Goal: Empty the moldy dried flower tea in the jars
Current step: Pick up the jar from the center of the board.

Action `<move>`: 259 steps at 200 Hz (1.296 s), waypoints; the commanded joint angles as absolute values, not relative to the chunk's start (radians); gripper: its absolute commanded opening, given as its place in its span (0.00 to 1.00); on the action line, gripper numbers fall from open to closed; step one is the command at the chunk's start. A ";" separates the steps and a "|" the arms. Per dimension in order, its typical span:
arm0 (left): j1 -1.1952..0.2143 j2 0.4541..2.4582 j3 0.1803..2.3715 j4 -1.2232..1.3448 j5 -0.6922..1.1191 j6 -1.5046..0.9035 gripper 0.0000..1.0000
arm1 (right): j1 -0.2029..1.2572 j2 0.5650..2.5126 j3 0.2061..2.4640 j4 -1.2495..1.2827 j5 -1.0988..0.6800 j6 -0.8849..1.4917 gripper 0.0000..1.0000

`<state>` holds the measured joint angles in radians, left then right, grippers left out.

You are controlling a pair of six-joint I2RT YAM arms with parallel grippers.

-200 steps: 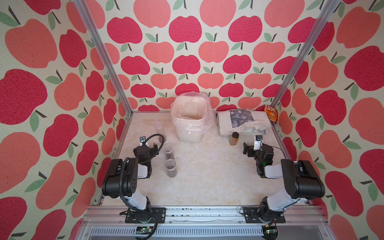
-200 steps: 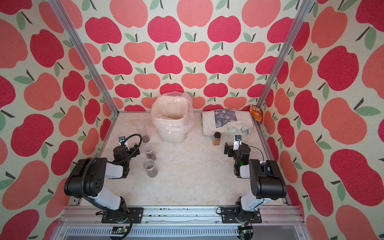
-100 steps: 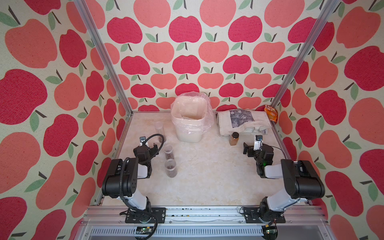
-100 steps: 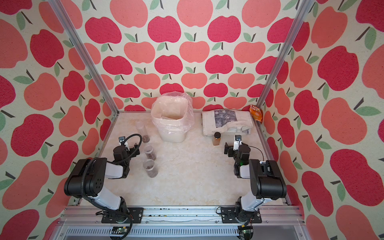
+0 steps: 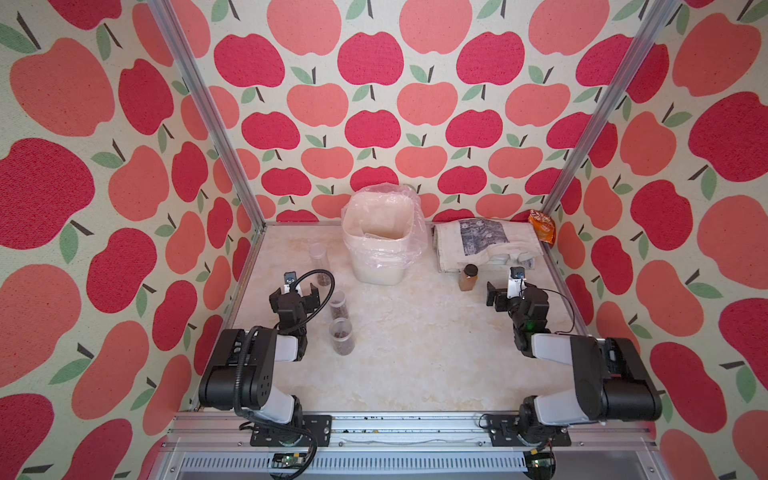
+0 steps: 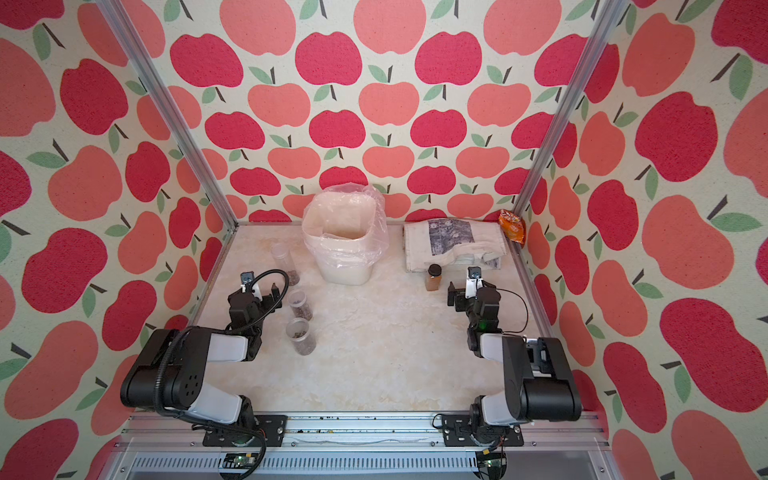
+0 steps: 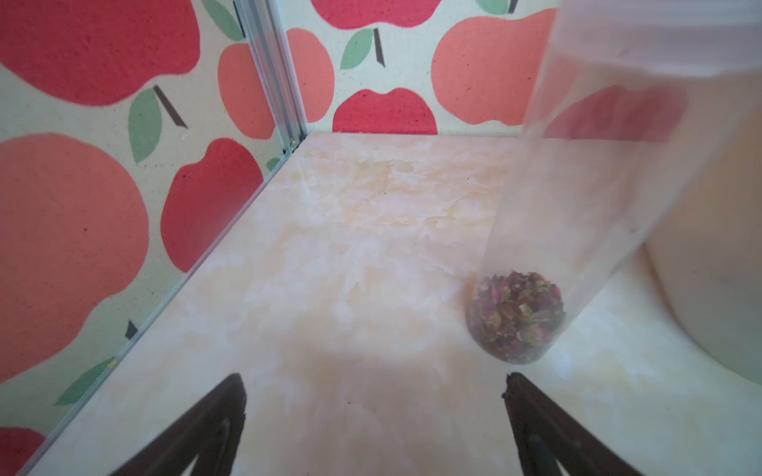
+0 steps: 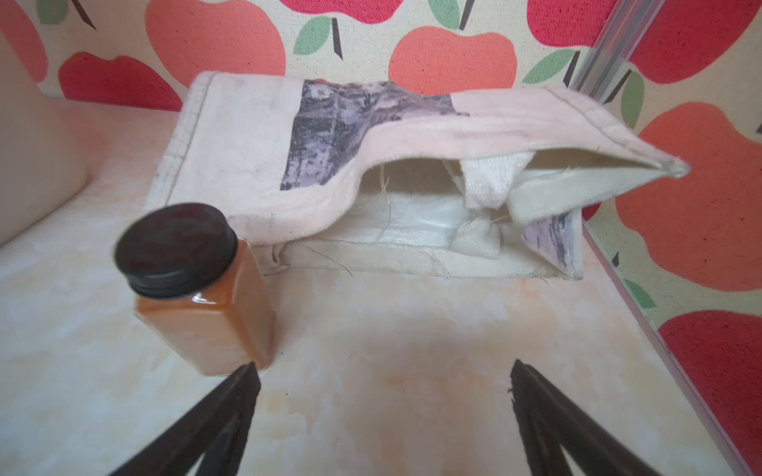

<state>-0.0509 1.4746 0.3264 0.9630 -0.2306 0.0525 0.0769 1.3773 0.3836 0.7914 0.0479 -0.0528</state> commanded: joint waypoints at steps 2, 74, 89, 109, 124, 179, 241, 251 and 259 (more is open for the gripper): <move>-0.093 1.382 0.339 0.919 -0.318 0.133 0.99 | 0.084 1.255 0.416 0.645 0.067 -0.056 0.99; -0.103 0.854 0.508 0.265 -0.252 -0.039 0.99 | 0.182 1.005 0.587 0.303 -0.070 0.031 0.99; -0.103 0.788 0.568 0.143 -0.162 -0.075 0.99 | 0.227 1.001 0.686 0.148 -0.099 -0.002 0.99; -0.103 0.758 0.650 0.010 -0.059 -0.094 1.00 | 0.307 0.989 0.785 -0.007 -0.116 -0.056 0.99; -0.101 0.756 0.713 -0.079 -0.015 -0.117 0.99 | 0.365 0.973 0.838 -0.102 -0.130 -0.078 0.99; -0.121 0.760 0.860 -0.297 0.156 -0.175 0.99 | 0.574 0.981 0.970 -0.351 -0.241 -0.090 0.99; -0.121 0.719 0.884 -0.470 0.139 -0.295 0.99 | 0.944 1.166 1.083 -0.397 -0.204 -0.148 0.99; -0.120 0.709 0.876 -0.489 0.119 -0.314 1.00 | 0.986 1.216 1.094 -0.373 -0.195 -0.151 0.99; -0.115 0.704 0.870 -0.501 0.114 -0.329 0.99 | 1.010 1.249 1.099 -0.350 -0.193 -0.149 0.99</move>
<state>-0.1219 0.7319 0.8612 -0.4034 0.1417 -0.2600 0.9409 1.1622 1.0637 -0.3603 -0.2138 -0.1177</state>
